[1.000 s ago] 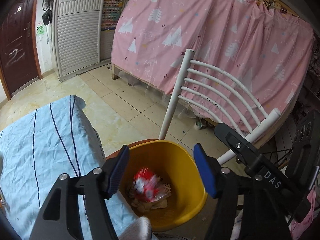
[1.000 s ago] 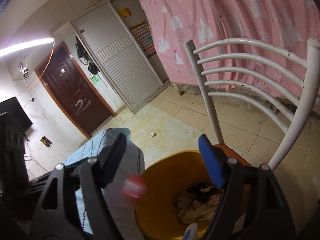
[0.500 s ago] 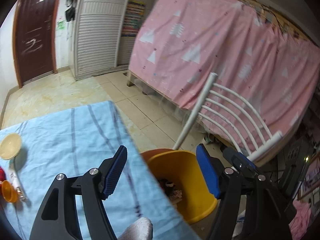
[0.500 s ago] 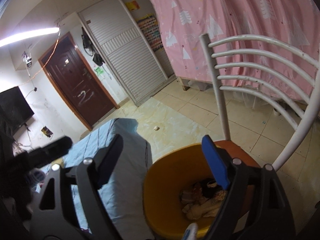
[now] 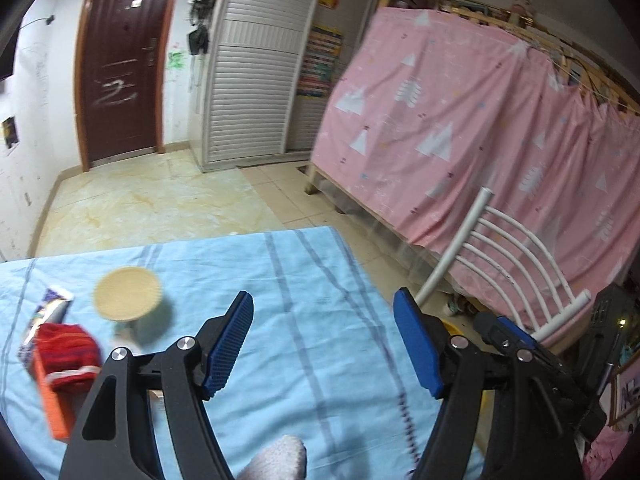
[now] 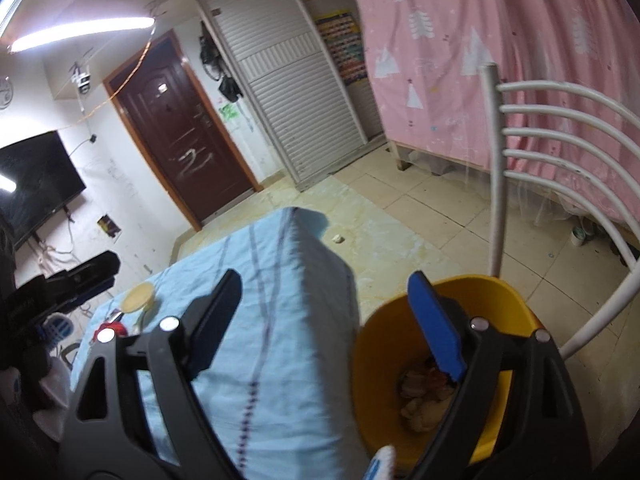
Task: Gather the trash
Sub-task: 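Grasp the blue-white toothpaste box upright with the left gripper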
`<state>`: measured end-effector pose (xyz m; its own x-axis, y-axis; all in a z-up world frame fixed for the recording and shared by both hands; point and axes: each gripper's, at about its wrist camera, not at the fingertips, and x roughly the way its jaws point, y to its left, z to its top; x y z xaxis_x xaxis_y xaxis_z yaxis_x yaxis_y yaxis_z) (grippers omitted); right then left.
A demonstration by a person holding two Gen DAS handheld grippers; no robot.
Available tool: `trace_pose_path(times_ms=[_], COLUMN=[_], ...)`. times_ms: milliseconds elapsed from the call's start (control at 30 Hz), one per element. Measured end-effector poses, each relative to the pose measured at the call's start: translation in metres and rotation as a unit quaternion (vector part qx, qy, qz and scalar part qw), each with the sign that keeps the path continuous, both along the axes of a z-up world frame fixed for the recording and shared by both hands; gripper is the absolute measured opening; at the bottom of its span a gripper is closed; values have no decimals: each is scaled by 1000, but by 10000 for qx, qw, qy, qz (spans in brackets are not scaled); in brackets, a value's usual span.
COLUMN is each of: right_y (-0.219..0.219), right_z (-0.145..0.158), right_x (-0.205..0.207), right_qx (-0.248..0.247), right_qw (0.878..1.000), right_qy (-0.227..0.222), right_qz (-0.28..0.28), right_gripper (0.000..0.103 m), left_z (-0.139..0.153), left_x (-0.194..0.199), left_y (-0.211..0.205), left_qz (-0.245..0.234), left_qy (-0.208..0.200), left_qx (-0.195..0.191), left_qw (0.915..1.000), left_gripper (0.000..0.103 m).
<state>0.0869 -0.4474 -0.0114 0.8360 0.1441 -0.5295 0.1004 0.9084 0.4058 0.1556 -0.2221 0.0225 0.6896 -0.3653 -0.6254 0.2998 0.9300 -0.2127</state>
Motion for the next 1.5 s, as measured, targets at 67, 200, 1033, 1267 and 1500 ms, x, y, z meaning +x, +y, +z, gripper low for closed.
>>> trace_pose_path(times_ms=[67, 200, 1033, 1267, 1500], right_y=[15, 47, 233, 272, 295], right_z=[2, 8, 17, 5, -4], right_x=[5, 16, 60, 57, 57], right_qx=[-38, -175, -830, -1064, -1348], right_qw=[9999, 9992, 9755, 9622, 9521], right_qy=[-5, 17, 494, 698, 791], right_qz=[119, 373, 1978, 2408, 2630], right_gripper=[82, 82, 85, 85, 85], left_z=[1, 2, -34, -61, -72], left_x=[0, 2, 14, 16, 21], left_y=[16, 51, 265, 292, 284], left_qz=[114, 341, 1643, 1757, 1492], left_qy=[-23, -41, 464, 802, 899], left_qx=[23, 6, 256, 273, 359], left_qw=[9999, 9994, 9850, 9808, 9841], left_gripper=[64, 65, 67, 67, 67])
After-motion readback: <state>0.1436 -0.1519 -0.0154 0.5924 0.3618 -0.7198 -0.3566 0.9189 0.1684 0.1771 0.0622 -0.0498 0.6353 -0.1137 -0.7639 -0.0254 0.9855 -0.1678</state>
